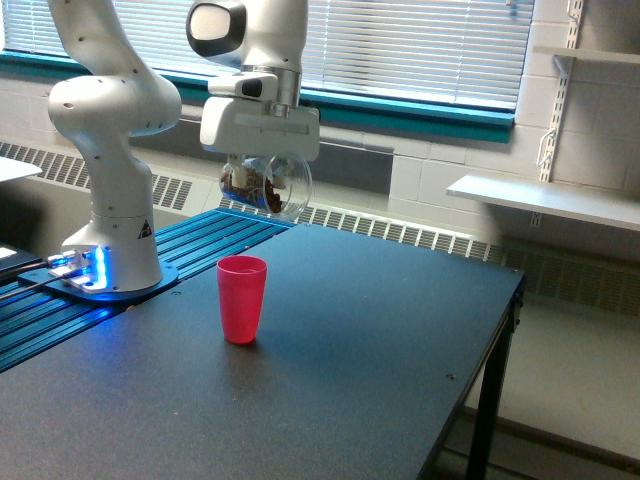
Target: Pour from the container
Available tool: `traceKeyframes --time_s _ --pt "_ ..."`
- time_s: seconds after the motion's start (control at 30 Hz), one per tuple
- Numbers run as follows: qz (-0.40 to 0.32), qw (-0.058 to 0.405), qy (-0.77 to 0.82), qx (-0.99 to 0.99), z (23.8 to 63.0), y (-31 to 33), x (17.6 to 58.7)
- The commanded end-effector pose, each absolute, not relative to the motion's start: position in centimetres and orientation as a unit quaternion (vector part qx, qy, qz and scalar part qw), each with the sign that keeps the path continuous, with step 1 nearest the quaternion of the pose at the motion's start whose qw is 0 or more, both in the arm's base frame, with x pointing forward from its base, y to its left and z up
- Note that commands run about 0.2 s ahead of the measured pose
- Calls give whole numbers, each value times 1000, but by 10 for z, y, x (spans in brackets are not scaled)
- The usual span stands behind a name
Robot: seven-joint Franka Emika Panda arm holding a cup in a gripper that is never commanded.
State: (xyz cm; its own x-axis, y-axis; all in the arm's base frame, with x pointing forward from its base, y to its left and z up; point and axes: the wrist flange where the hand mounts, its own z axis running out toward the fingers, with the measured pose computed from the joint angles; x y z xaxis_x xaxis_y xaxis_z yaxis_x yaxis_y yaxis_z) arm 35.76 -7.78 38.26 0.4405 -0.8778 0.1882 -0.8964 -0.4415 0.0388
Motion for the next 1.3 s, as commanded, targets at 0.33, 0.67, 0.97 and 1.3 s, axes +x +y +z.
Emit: traceKeyframes --time_s 0.33,0.67,0.97,1.3 --pt "43 71 -532 843 366 -44 328" --pt "32 78 -537 839 364 -36 313" --pt "20 75 -548 833 357 -25 300" --pt "-1 75 -557 827 347 -15 284"
